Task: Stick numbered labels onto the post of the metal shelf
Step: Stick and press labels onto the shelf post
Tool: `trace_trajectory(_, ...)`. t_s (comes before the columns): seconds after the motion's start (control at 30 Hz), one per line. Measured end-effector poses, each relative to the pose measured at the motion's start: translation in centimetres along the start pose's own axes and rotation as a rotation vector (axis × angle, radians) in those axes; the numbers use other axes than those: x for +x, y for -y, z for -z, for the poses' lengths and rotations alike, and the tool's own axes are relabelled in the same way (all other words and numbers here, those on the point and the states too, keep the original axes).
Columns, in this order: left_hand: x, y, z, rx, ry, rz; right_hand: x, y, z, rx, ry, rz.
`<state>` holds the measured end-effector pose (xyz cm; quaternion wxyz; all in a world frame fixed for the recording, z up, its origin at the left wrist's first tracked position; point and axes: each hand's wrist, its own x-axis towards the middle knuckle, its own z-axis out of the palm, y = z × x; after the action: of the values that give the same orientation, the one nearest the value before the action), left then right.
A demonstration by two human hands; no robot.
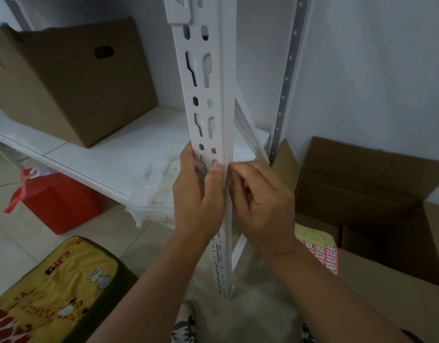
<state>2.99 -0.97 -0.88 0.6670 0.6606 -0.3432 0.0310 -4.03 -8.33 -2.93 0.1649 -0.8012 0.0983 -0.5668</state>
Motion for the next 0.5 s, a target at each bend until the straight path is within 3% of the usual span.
trace_trajectory(0.23, -0.02, 0.27, -0.02, -0.035, 0.002, 0.002, -0.05, 0.81, 0.1, 0.221, 0.021, -0.236)
trace_trajectory(0.5, -0.14, 0.39, 0.11, -0.048, 0.028, -0.009, -0.45, 0.77, 0.08, 0.189, 0.029, -0.221)
